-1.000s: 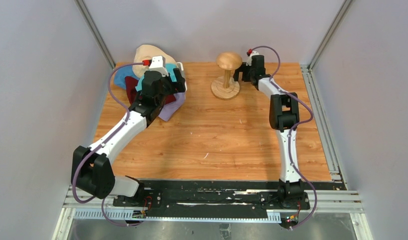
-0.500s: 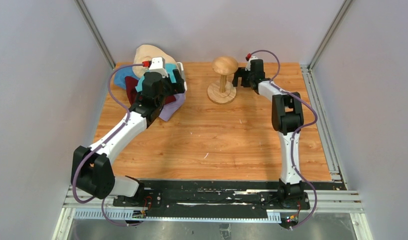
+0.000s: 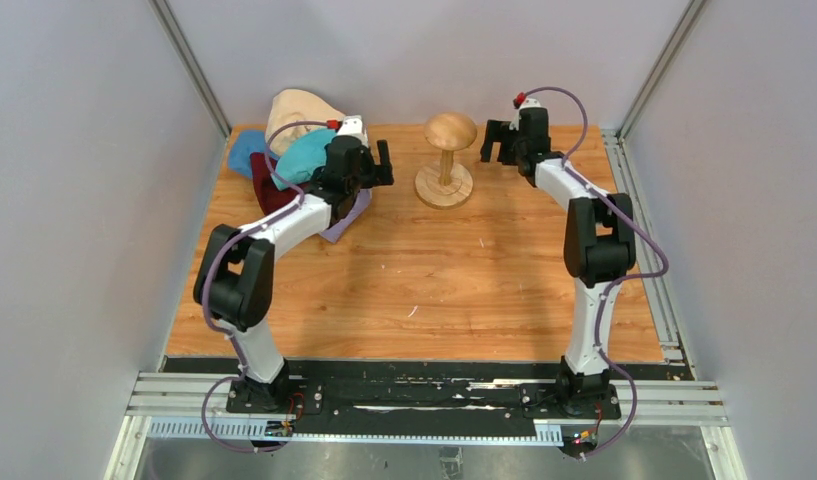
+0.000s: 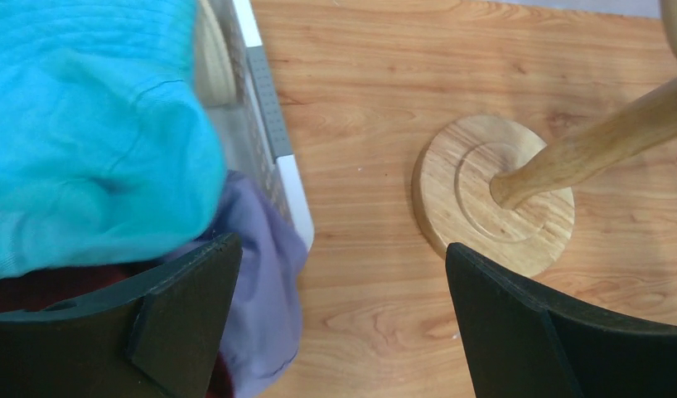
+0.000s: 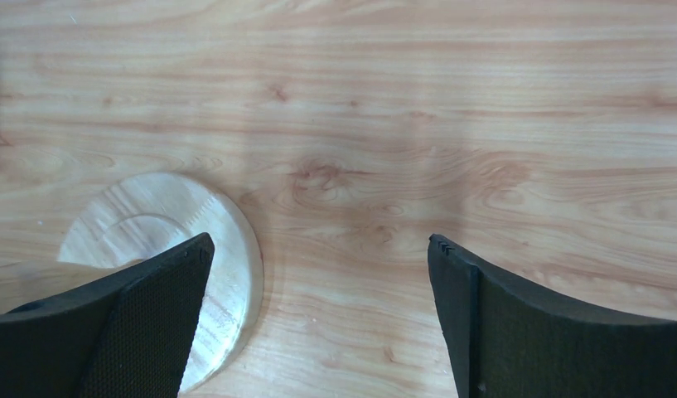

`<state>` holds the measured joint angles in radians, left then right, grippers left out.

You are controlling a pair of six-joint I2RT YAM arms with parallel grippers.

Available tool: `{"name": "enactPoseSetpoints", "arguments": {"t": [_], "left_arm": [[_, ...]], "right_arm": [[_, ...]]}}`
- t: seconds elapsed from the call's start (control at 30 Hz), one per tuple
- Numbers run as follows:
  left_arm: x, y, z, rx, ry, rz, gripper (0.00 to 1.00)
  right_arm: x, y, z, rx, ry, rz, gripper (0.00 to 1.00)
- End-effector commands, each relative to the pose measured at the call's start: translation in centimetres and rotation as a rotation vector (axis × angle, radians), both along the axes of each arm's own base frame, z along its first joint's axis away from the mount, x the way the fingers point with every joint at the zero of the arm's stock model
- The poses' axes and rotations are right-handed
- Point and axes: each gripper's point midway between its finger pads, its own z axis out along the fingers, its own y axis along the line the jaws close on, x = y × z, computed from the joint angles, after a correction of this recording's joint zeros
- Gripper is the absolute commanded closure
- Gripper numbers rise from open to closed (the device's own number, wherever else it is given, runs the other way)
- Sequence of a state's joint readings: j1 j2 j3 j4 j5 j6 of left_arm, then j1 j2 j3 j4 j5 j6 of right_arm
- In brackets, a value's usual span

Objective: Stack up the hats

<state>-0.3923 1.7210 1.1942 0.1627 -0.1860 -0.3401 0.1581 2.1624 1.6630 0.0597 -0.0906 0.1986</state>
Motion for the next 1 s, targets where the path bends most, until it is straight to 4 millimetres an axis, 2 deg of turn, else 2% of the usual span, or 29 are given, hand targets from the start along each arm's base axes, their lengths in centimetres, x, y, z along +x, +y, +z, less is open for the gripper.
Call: {"name": "enactPoseSetpoints", "arguments": {"t": [0.0, 0.1, 0.2, 0.43, 0.6, 0.97], "left_arm": [[2.4, -2.6, 0.3, 0.017, -0.05, -0.032, 0.02], [3.4, -3.9, -0.7, 0.017, -0.041, -0.055, 0.02], [4.2, -5.1, -1.6, 0.012, -0.031, -0.071, 0.02], [5.6, -8.0, -3.3, 0.068, -0.037, -0.119, 0.02], [5.9, -9.9, -4.4, 0.043, -0.029, -0.166, 0.02], [6.2, -12.0, -6.5, 0.008, -0.019, -0.255, 0.02]], "right_arm": [[-0.5, -2.2, 4.8, 0.002, -0.092, -0.052, 0.01], [-1.4, -2.5, 6.5, -0.005, -0.119, -0.05, 0.01], [-2.4, -2.9, 9.1, -0.003, -0.164, -0.055, 0.01], [-4.4, -4.0, 12.5, 0.007, -0.222, -0.07, 0.01], [-5.0, -5.0, 13.7, 0.011, -0.244, -0.084, 0.01], [-5.8, -6.2, 14.8, 0.019, -0.262, -0.097, 0.01]]}}
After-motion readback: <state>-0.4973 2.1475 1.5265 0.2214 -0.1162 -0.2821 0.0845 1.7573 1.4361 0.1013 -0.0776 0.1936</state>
